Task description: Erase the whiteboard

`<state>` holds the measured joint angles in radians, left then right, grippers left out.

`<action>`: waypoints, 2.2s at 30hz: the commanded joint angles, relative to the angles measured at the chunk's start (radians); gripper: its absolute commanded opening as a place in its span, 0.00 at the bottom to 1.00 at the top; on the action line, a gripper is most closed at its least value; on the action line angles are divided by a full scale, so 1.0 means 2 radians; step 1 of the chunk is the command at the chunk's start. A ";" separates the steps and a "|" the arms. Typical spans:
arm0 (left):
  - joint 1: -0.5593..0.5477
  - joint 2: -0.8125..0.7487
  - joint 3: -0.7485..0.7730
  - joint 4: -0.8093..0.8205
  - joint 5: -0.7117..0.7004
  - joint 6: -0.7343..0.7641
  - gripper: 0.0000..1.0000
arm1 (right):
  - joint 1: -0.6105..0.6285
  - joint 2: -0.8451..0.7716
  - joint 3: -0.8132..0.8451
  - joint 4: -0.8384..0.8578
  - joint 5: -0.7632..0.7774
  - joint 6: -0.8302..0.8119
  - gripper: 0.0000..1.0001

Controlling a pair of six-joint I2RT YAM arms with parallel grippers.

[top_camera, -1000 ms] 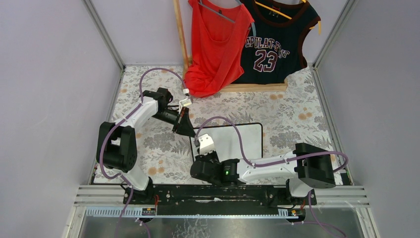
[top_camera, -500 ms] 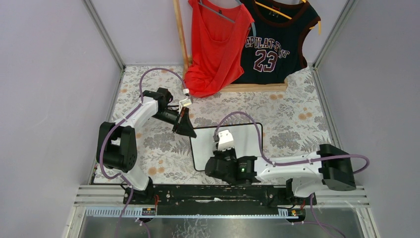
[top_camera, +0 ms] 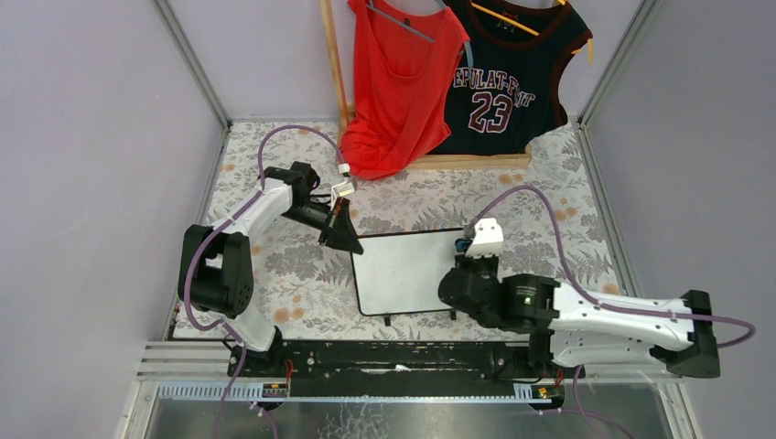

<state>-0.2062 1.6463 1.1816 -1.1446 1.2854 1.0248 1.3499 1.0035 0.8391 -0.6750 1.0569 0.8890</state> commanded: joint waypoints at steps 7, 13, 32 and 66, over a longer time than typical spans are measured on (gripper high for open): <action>-0.012 0.007 0.000 0.033 -0.043 -0.022 0.00 | -0.087 -0.061 0.069 -0.074 0.002 -0.087 0.01; -0.013 0.007 -0.002 0.043 -0.046 -0.034 0.00 | -0.200 -0.069 0.089 -0.045 -0.072 -0.169 0.01; -0.013 -0.004 -0.017 0.109 -0.065 -0.107 0.00 | -0.569 0.153 0.197 0.034 -0.436 -0.302 0.00; -0.013 -0.012 -0.026 0.141 -0.090 -0.152 0.00 | -0.657 0.346 0.127 0.103 -0.530 -0.292 0.17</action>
<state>-0.2295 1.6234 1.1526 -0.9180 1.2407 0.7288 0.0399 1.6711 1.1076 -0.5011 0.0086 0.3058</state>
